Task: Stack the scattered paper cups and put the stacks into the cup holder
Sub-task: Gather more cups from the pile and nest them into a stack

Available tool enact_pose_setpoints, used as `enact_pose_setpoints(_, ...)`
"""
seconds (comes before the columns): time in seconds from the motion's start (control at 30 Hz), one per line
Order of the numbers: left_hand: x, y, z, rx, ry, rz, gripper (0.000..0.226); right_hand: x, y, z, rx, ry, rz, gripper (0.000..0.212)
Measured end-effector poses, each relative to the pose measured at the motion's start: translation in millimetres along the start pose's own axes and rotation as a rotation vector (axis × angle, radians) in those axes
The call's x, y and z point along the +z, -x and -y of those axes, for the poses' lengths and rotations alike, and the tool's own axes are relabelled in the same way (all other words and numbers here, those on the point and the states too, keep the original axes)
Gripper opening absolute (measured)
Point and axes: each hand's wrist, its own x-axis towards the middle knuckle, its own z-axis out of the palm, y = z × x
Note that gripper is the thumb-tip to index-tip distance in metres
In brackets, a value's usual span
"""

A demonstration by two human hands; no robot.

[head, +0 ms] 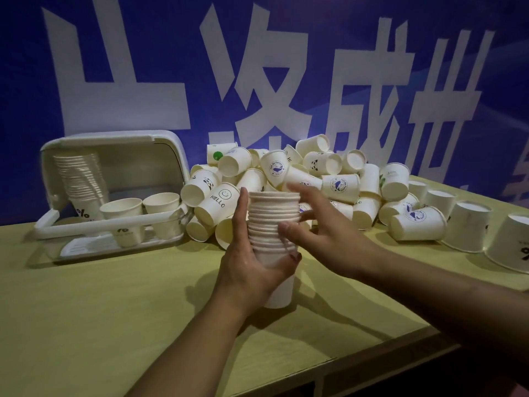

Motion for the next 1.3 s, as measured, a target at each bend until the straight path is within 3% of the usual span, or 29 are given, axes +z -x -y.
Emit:
enact_pose_setpoints(0.1, 1.0, -1.1, 2.2, 0.031, 0.031, -0.023, 0.121, -3.2, -3.1, 4.1, -0.089, 0.059, -0.085, 0.082)
enact_pose_setpoints(0.27, 0.5, -1.0, 5.1, 0.047, 0.016, -0.022, 0.132, 3.9, 3.9, -1.4, -0.184, 0.18, -0.014, 0.065)
enact_pose_setpoints(0.5, 1.2, 0.1, 0.7, 0.021, 0.066, -0.023, 0.099, -1.9, 7.1, -3.4, -0.188, 0.236, -0.028, 0.064)
enact_pose_setpoints(0.7, 7.2, 3.1, -8.8, 0.039, 0.014, 0.013, 0.1, -25.6, 21.7, -3.3, -0.18, 0.36, 0.005, 0.073)
enact_pose_setpoints(0.83, 32.6, -4.9, -24.7, 0.103, -0.052, 0.15, 0.11, -62.5, 48.5, -15.8, -0.119, 0.43, -0.032, 0.064)
enact_pose_setpoints(0.93, 65.1, -19.0, -44.2, 0.155, -0.055, 0.25, 0.111, -100.1, 69.2, -29.9, -0.027, 0.493, -0.149, 0.062)
enact_pose_setpoints(1.03, 104.6, -31.5, -64.3, 0.231, -0.075, 0.318, 0.113, -148.2, 89.8, -47.6, 0.11, 0.62, -0.253, 0.062)
enact_pose_setpoints(1.17, 151.0, -39.9, -75.4, 0.297, -0.081, 0.371, 0.117, -208.0, 116.7, -82.7, 0.326, 0.878, -0.259, 0.064)
enact_pose_setpoints(1.3, 176.6, -40.4, -71.5, 0.31, -0.015, 0.361, 0.117, -239.4, 130.9, -116.7, 0.588, 0.846, -0.272, 0.061)
